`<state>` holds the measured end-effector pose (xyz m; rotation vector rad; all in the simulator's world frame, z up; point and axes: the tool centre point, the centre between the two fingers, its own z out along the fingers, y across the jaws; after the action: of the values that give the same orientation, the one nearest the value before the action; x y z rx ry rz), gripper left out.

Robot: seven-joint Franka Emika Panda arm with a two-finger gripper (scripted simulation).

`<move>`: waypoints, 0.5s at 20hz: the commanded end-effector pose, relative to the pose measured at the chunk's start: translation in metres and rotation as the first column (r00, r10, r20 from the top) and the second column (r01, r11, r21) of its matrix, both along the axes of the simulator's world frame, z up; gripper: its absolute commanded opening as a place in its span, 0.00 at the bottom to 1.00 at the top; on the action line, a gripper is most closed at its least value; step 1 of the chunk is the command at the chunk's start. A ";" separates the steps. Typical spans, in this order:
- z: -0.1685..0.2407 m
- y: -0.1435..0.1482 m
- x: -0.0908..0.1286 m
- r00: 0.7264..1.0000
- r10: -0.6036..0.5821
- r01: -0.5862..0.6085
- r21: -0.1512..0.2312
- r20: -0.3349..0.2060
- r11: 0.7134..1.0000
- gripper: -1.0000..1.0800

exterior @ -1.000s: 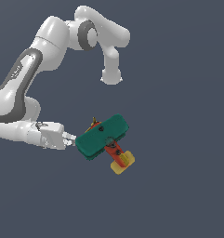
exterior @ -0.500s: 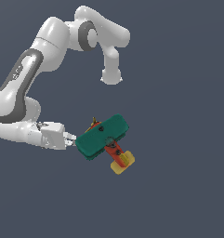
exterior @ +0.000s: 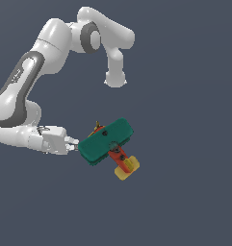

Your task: Pick up the object and move it to a goal position.

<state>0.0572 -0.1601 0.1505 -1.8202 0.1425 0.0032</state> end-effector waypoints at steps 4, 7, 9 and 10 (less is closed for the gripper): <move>-0.002 0.009 0.000 1.000 0.001 -0.001 0.000 0.000 1.000 0.62; -0.005 0.018 0.001 1.000 0.001 -0.001 0.000 0.000 1.000 0.62; -0.007 0.024 0.001 1.000 0.001 -0.001 0.000 0.000 1.000 0.62; -0.007 0.027 0.001 1.000 0.002 -0.002 -0.001 0.001 1.000 0.62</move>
<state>0.0581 -0.1377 0.1445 -1.8206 0.1408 0.0036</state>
